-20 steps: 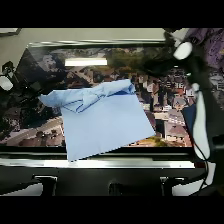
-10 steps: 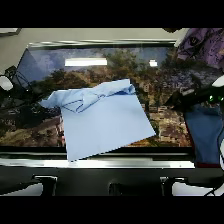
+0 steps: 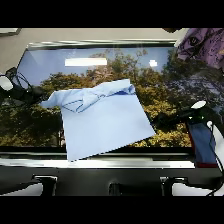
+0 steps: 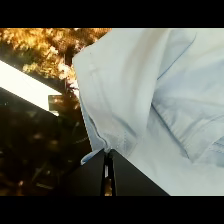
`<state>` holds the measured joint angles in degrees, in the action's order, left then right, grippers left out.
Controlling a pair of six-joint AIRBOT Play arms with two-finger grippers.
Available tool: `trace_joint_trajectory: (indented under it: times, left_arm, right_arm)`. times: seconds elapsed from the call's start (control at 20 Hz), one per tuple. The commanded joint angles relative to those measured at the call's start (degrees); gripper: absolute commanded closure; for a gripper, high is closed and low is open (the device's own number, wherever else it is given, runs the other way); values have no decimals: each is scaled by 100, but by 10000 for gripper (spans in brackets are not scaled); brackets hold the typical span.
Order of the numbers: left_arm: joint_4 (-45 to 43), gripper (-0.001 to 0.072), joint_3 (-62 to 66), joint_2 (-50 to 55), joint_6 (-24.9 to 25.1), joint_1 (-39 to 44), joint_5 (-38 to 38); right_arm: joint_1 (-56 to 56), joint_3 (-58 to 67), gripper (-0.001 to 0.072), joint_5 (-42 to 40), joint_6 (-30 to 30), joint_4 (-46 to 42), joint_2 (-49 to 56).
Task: Fold the clothes and pants, and hang the long-sleeved shirts on hangers.
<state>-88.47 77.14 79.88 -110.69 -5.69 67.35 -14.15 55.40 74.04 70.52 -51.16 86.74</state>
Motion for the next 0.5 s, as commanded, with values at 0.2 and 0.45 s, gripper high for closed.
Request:
trace_joint_trajectory:
  times: [0.2, 0.45]
  left_arm:
    - [0, 689, -2, 9, 9, 2, -26]
    - [0, 689, -2, 9, 11, 2, -24]
  right_arm:
    - [671, -90, 214, -289, 426, -592, 0]
    - [282, -13, 212, -20, 350, -295, -417]
